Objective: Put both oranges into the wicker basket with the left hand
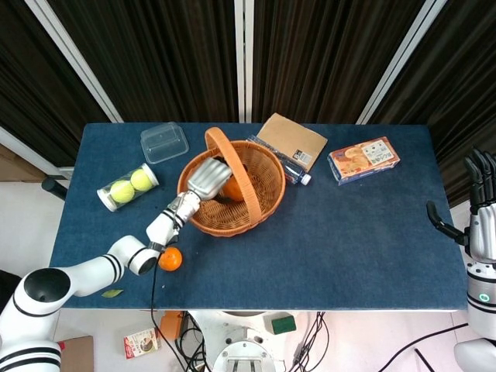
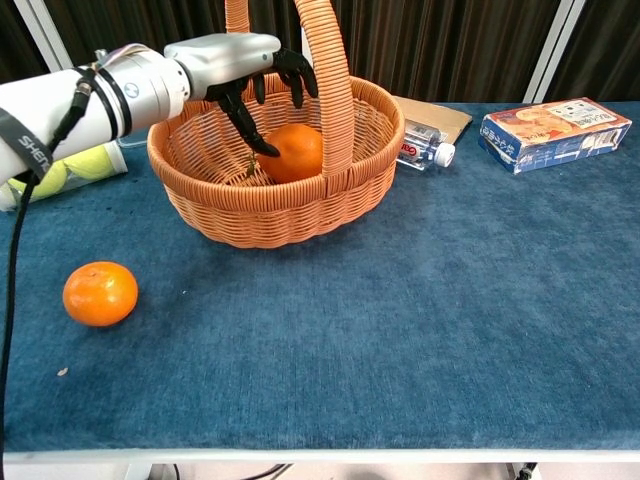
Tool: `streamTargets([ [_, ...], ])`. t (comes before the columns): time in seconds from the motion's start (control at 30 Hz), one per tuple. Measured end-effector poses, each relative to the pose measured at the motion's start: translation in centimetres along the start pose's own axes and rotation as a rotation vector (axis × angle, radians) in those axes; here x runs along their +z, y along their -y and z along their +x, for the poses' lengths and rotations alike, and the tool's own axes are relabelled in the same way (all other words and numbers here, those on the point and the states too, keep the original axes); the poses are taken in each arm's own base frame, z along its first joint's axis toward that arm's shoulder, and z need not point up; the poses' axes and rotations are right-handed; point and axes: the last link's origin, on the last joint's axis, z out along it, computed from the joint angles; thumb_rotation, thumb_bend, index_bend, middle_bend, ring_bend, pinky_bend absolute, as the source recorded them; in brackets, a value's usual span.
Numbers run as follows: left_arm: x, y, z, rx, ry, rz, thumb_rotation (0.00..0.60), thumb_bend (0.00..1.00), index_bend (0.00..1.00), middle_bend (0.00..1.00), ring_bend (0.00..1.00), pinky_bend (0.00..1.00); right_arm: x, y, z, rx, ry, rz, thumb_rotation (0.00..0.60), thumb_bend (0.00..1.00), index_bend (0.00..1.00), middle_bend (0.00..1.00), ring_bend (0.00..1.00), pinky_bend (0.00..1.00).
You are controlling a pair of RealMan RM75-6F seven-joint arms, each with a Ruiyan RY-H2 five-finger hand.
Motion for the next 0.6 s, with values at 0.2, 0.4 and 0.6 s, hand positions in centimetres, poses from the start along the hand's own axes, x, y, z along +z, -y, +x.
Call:
streamTargets([
  [0.2, -2.5, 1.3, 1.7, 0.031, -0.017, 0.008, 0.600, 0.10, 0.30, 0.28, 0.20, 0.39, 0.0, 0.2, 0.1, 0.002, -0.004, 0.007, 0.600, 0.33, 0.00, 0.00, 0.00, 0.00],
  [0.4, -8.0, 3.2, 4.3, 0.034, -0.040, 0.056, 0.600, 0.10, 0.31, 0.28, 0.20, 0.39, 0.0, -0.1, 0.2, 0.000, -0.006, -0.004, 0.600, 0.33, 0.00, 0.00, 0.00, 0.00],
  [0.6, -17.3, 6.0, 6.0, 0.047, -0.082, 0.160, 0.600, 0.10, 0.32, 0.29, 0.20, 0.40, 0.3, -0.2, -0.3, 0.002, 0.005, -0.006, 0.600, 0.33, 0.00, 0.00, 0.00, 0.00],
])
